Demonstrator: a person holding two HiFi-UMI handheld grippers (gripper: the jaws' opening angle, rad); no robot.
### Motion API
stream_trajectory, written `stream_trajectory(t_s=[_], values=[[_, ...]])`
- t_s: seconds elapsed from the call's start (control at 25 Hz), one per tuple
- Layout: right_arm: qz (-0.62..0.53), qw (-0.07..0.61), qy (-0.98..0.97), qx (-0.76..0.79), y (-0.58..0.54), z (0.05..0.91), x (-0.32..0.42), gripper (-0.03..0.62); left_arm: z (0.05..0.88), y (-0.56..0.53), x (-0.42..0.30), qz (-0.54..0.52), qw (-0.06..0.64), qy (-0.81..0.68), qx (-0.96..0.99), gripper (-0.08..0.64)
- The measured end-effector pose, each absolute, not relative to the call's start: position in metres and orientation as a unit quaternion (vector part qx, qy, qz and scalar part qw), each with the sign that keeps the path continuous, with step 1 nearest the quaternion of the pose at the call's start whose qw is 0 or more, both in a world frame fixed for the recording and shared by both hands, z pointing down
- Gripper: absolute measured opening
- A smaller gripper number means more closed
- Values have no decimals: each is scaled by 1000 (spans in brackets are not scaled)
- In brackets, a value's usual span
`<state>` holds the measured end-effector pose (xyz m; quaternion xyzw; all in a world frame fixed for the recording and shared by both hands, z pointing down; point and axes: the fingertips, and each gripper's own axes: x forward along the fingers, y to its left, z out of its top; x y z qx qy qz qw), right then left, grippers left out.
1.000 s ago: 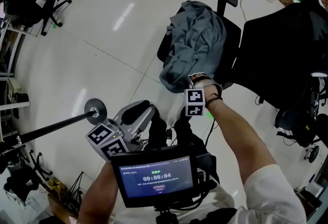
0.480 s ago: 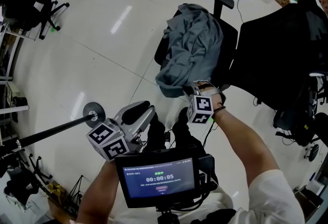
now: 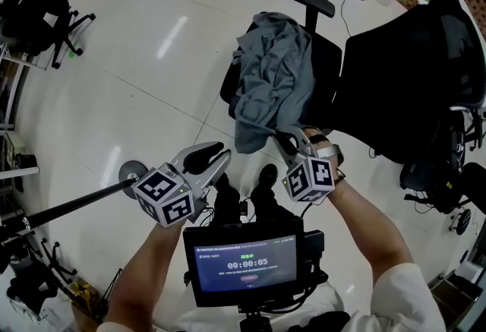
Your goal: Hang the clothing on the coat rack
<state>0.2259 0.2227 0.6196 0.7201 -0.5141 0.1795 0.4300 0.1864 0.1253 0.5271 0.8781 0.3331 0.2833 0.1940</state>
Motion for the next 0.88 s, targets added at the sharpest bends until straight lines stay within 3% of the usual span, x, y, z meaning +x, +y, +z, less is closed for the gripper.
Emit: stream_trajectory(t_s=[0.12, 0.36, 0.88], values=[[159, 435, -506, 727, 230, 597, 226, 11, 535, 131, 204, 284, 125, 357, 881, 164], [133, 445, -496, 733, 245, 566, 228, 11, 569, 172, 231, 290, -79, 465, 833, 293], [88, 489, -493, 714, 270, 526, 221, 11, 627, 223, 264, 274, -386, 613, 632, 295]])
